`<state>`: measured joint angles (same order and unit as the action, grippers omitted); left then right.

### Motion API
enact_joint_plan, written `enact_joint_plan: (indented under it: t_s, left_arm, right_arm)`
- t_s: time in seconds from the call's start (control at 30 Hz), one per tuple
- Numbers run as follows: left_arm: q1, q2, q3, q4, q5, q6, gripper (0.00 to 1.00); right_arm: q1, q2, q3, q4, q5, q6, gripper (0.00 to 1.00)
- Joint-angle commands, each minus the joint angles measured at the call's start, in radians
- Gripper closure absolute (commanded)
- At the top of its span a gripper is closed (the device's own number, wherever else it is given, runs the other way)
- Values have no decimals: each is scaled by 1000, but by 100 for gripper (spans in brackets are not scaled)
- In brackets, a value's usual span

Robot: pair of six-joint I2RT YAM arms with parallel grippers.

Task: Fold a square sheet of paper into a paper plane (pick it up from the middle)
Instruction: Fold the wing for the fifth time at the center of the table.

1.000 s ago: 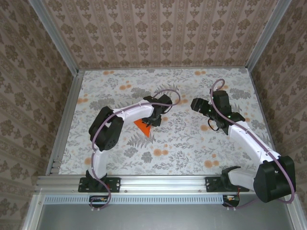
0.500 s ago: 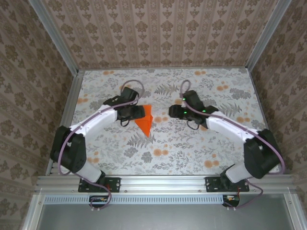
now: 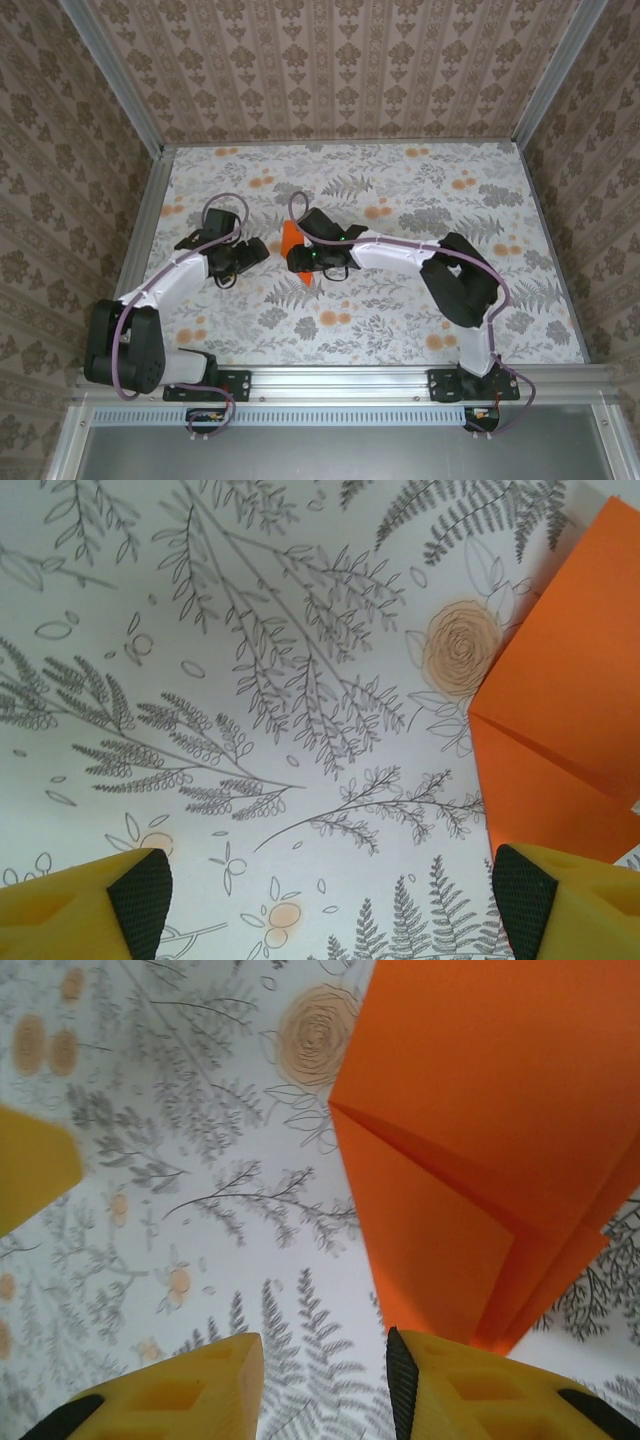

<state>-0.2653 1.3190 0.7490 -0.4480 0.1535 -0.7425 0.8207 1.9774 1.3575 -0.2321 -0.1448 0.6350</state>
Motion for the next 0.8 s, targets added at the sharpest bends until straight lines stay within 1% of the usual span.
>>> enact_joint_plan:
  t_s: [0.0,0.13,0.27,0.33,0.43,0.67,0.77]
  left_arm:
    - [14,-26,-20,39,55,-26,13]
    - [17,-20,-20,50,69,-27,12]
    - [16,-14,-17,58,89,-25,12]
    - [17,-11,-19,60,92,-23,12]
    - [17,-7,-17,61,101,-18,12]
    - [18,-3,-11,61,122,5,12]
    - [12,-1,-11,67,136,10,12]
  right_arm:
    - [-9,44,49,-43,-17,9,61]
    - [-16,79,62,-74,-22,-20,61]
    - [-35,86,54,-123,-46,-84,62]
    - [-49,83,44,-146,-80,-142,64]
    - [-70,70,26,-193,-119,-257,64]
    - [-125,33,-2,-350,-149,-482,63]
    - [-146,0,-32,-352,-155,-537,62]
